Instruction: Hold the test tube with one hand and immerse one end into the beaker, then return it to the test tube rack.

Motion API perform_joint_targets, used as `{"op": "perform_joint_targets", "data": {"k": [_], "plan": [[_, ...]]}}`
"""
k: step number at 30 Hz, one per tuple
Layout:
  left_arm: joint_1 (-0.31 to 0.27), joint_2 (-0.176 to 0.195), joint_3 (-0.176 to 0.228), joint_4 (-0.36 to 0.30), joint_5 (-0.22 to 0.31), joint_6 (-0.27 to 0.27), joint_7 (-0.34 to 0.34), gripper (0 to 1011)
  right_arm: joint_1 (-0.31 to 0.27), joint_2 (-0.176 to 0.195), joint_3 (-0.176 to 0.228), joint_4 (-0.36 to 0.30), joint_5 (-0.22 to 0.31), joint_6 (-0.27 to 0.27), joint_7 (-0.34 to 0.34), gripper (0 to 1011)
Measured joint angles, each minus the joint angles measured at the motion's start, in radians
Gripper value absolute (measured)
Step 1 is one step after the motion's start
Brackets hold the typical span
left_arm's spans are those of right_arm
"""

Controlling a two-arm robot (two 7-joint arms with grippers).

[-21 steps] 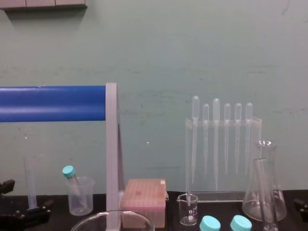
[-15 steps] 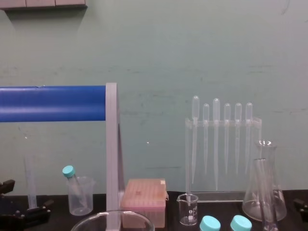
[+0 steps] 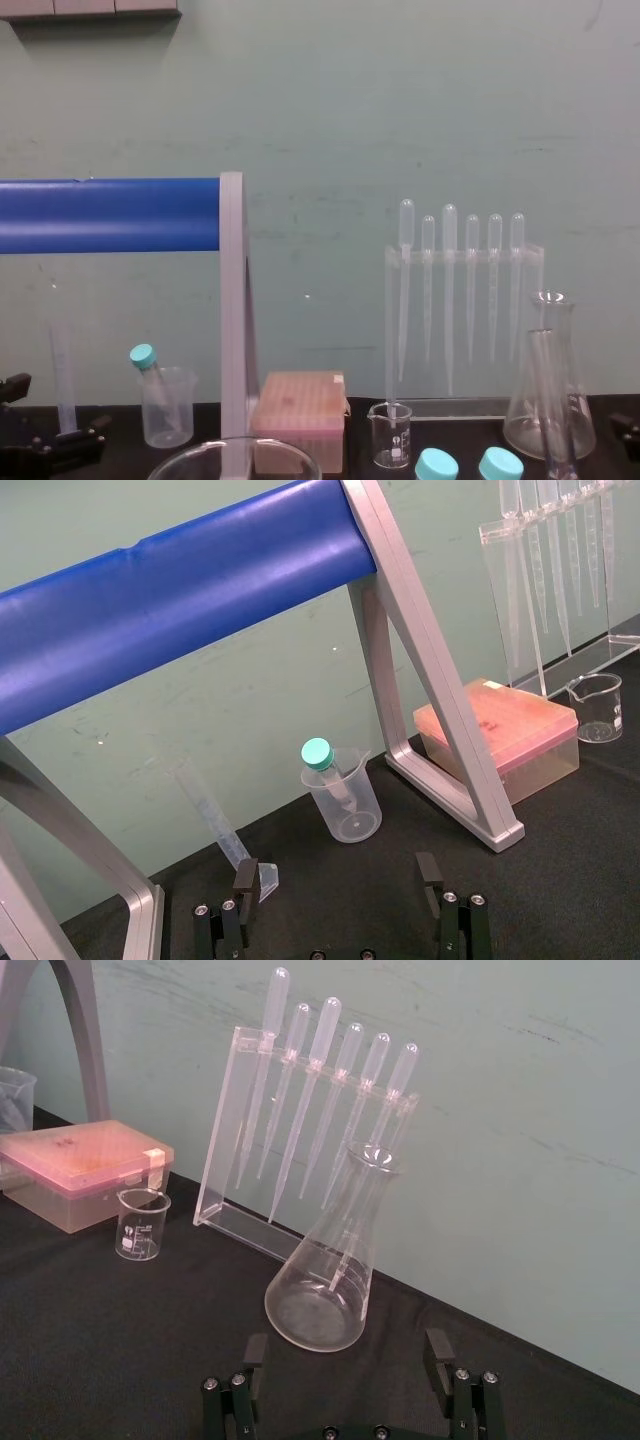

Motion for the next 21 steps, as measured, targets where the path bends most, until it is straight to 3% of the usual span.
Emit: {"op": "perform_joint_targets", "data": {"k": [21], "plan": [[0.000,0.000,0.000,0.000,0.000,0.000,0.000,1000,0.000,0.000,0.000,0.000,0.000,0.000,0.000,1000]]}}
